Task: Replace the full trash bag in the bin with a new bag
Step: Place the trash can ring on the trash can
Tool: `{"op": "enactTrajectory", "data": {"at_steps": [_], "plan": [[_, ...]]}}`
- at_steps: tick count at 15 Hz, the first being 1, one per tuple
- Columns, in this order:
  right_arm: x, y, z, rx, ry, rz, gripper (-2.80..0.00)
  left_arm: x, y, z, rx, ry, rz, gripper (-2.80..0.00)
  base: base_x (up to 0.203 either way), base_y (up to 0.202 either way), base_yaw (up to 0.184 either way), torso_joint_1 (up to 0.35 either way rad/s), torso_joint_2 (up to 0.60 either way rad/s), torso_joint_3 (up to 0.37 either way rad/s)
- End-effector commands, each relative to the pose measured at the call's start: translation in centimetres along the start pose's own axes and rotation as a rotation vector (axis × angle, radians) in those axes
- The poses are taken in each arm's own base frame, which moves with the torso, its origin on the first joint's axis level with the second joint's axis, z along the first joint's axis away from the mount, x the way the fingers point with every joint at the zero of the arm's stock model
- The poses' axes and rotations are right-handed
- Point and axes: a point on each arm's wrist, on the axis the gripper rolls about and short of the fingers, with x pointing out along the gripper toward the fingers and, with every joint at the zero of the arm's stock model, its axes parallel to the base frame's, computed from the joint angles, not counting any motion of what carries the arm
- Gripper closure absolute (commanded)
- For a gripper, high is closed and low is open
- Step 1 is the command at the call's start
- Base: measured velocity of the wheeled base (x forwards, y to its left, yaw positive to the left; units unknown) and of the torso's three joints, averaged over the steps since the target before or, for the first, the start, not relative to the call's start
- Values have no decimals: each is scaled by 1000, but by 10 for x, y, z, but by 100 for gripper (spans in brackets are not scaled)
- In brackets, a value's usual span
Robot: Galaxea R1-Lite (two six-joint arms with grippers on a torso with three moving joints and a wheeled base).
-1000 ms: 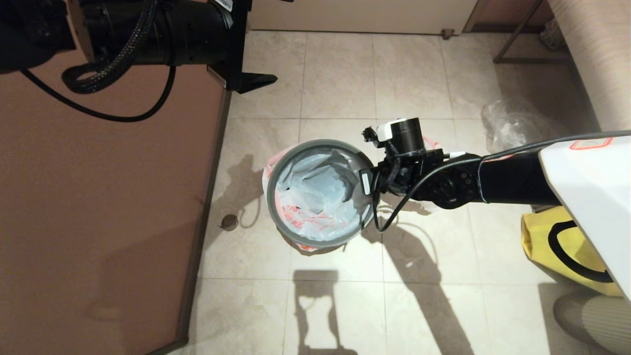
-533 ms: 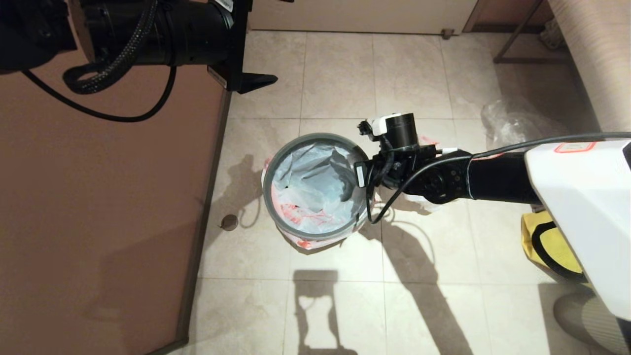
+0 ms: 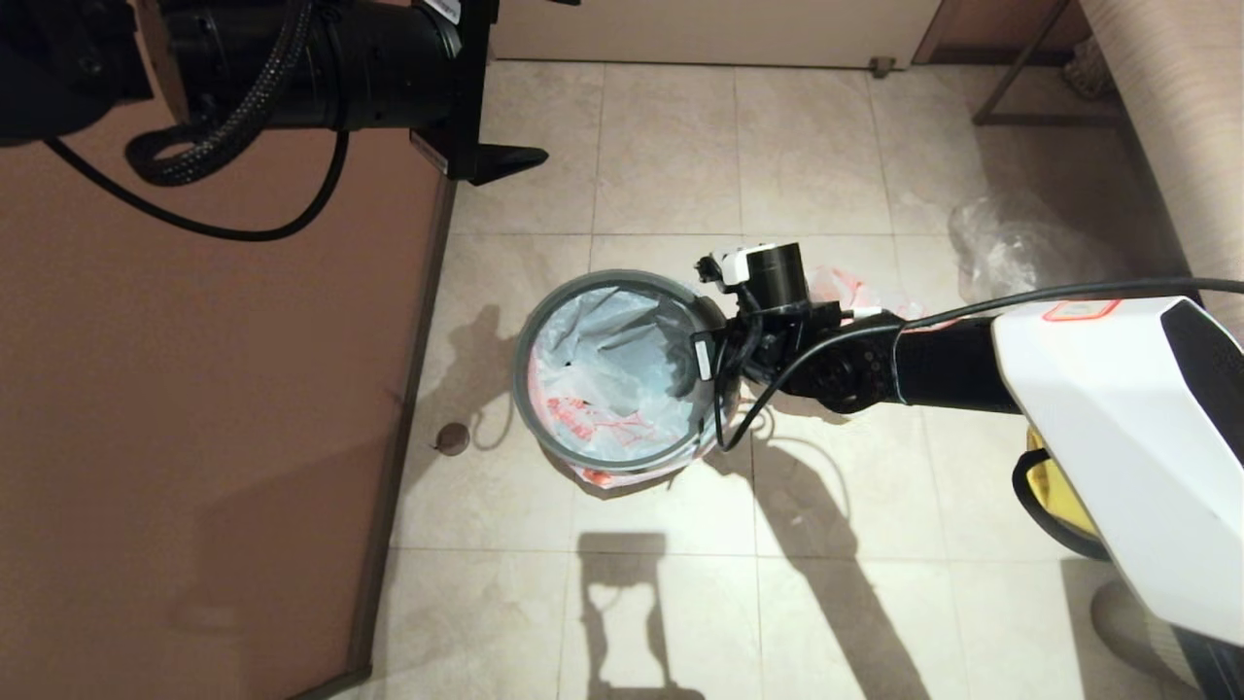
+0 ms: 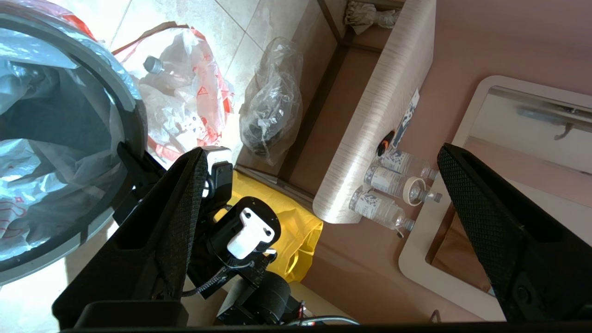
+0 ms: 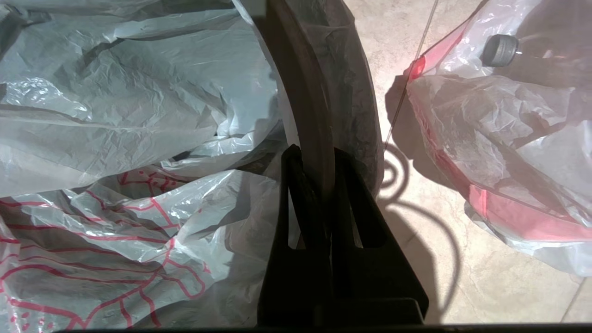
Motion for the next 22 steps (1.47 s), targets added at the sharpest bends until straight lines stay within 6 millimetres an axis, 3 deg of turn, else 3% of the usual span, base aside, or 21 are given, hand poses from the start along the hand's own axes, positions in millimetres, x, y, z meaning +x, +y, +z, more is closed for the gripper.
{"op": "enactTrajectory", "data": {"at_steps": [1, 7, 14, 18, 22], "plan": [[1, -1, -2, -2, 7, -7, 0, 1, 1, -1, -7, 5, 2, -280, 0, 0, 0, 0, 0, 0], [-19, -4, 7, -2, 7, -5, 0, 2, 0, -2, -7, 9, 0, -280, 0, 0, 0, 0, 0, 0], [-2, -10, -1, -3, 0, -24, 0, 5, 2, -3, -6, 12, 4, -280, 0, 0, 0, 0, 0, 0], [-25, -8, 15, 3, -26, -8, 0, 4, 1, -4, -7, 16, 1, -280, 0, 0, 0, 0, 0, 0], [-20, -7, 9, -3, -11, -9, 0, 4, 0, -4, -7, 15, 0, -280, 0, 0, 0, 0, 0, 0]]}}
